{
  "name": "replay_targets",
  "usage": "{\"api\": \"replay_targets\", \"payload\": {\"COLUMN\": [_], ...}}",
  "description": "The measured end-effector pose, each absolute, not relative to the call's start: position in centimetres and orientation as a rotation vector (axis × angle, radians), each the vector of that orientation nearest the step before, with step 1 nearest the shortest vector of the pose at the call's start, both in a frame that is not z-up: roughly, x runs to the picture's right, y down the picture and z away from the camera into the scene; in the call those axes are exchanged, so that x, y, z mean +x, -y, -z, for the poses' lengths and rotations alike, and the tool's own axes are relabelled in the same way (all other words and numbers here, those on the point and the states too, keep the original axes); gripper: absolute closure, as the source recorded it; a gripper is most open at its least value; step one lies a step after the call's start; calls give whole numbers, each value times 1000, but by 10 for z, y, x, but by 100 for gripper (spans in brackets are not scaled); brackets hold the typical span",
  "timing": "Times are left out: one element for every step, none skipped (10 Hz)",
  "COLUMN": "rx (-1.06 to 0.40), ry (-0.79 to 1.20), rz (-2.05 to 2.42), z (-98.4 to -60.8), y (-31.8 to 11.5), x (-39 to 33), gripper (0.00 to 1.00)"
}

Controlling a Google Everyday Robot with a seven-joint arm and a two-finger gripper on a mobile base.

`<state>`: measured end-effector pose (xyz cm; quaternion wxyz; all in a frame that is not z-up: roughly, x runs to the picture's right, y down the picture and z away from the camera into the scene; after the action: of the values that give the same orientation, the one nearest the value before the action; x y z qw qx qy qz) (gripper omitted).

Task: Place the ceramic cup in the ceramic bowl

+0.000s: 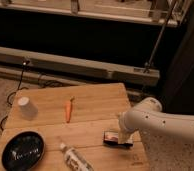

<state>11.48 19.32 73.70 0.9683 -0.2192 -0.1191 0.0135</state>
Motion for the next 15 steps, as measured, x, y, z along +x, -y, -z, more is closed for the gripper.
{"api": "replay_targets", "payload": {"rx": [-443, -443, -443, -443, -443, -445, -456, -454, -444, -433, -417, -401, -377, -360, -347], "ry": [241, 241, 241, 241, 241, 246, 261, 283, 299, 312, 323, 330, 342, 355, 371], "rz": [-28, -28, -28, -28, -29, -27, -5, 34, 71, 117, 180, 248, 331, 401, 451], "z": [-737, -737, -737, -737, -737, -736, -732, -728, -724, -720, -715, -710, -702, -695, -691], "y": [-193, -193, -193, -193, -193, -193, -186, -171, -156, -138, -116, -95, -71, -53, -40], "x": [115, 115, 115, 115, 115, 113, 101, 80, 63, 43, 13, -17, -57, -95, -125], "gripper": [20, 20, 20, 20, 20, 20, 20, 20, 20, 20, 20, 20, 20, 20, 20]}}
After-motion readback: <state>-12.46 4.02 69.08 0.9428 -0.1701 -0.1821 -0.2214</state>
